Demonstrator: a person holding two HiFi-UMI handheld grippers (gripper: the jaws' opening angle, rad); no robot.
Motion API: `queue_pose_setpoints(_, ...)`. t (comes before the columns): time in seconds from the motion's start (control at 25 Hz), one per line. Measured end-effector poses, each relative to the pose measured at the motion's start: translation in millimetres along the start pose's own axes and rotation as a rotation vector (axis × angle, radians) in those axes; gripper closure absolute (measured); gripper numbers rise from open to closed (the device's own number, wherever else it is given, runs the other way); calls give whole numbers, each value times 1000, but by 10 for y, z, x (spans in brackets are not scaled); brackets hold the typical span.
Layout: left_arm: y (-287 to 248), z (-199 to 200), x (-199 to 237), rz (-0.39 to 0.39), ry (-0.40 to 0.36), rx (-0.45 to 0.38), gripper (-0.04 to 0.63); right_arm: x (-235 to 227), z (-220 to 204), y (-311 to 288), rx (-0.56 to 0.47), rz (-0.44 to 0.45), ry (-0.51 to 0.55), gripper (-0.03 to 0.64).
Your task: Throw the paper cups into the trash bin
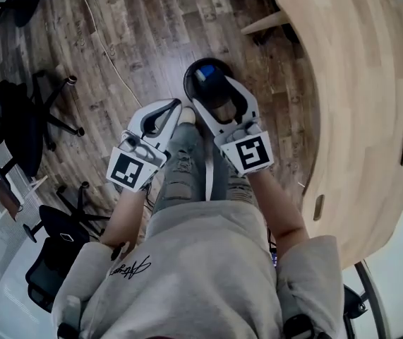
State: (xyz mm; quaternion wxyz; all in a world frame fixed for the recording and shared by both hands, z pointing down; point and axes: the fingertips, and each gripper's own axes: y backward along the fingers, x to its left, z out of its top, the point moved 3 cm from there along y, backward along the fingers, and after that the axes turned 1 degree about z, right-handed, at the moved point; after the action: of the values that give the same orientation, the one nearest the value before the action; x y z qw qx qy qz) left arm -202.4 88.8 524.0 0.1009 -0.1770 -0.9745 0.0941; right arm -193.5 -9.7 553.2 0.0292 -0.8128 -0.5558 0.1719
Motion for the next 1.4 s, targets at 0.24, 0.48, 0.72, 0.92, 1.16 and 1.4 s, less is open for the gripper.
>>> queue_pose_setpoints(0.24,-29,303,-95,-14,-9,-1,592,92,413,172,-23,14,17,394)
queue_pose_setpoints(0.48,-23,574,-163,-26,-28,-24,592,122,727,317,-52,11,63,469)
queue_pose_setpoints(0.72,-29,818,-265,-40,-65,-28,592,143,1001,426,-74,20,73,503)
queue_pose_setpoints(0.92,16,1029,-262,-35,-89,-51,592,239,1203,440,-96,41,92,523)
queue_pose_setpoints(1.16,80,1194,-294,-42,-113,-72,592,315,1375,517,-120,57,116,550)
queue_pose_setpoints(1.4,159,1351,-329,-48,-131,-89,592,367,1479,591,-126,37,139,583)
